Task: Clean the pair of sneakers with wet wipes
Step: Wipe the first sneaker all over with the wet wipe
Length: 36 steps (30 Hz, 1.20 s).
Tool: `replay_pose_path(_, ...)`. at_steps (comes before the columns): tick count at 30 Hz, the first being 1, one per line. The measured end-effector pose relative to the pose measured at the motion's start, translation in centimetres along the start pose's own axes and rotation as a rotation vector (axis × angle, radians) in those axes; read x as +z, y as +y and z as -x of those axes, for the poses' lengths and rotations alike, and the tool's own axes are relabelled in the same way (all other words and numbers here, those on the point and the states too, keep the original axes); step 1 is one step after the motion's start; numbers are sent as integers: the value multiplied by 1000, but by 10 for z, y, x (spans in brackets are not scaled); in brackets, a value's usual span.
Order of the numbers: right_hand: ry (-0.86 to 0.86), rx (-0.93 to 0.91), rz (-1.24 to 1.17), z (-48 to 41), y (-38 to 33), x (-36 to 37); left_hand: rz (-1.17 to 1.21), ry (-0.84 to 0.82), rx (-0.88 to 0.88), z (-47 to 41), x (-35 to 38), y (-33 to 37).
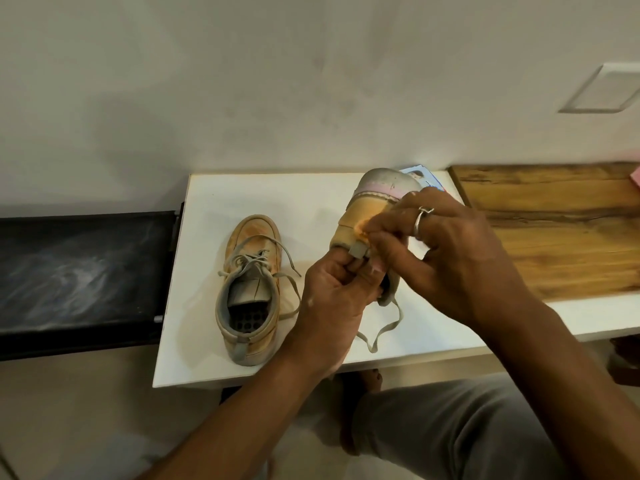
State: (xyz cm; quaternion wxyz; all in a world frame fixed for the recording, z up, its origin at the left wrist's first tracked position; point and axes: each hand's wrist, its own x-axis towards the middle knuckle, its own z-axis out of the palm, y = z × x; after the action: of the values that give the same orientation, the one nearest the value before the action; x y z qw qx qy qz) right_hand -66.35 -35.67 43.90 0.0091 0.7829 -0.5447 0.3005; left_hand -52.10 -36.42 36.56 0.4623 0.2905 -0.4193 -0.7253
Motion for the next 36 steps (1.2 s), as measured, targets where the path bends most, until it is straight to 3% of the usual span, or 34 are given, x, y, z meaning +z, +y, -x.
replay_pose_path(3,129,78,12,0,9,-2,-63,6,-5,0,1,1)
replay_pose_path(8,66,28,-126,9,10,6,10,19,-13,-2,-2,3)
replay_pose_path(12,173,157,-164,10,23,8,59,33,-29,-4,-5,6)
replay_pose_path(17,75,125,-248,15,15,18,166,54,-58,-6,-11,12)
replay_pose_path(22,216,264,-210,8,25,27,197,95,-74,-7,-8,14)
replay_pose_path(27,146,162,-264,6,9,34,227,108,-68,-7,-13,18)
replay_pose_path(31,236,286,-211,2,16,35,244,116,-86,-8,-9,18)
replay_pose_path(36,149,262,-335,6,11,38,285,139,-74,-9,-13,21)
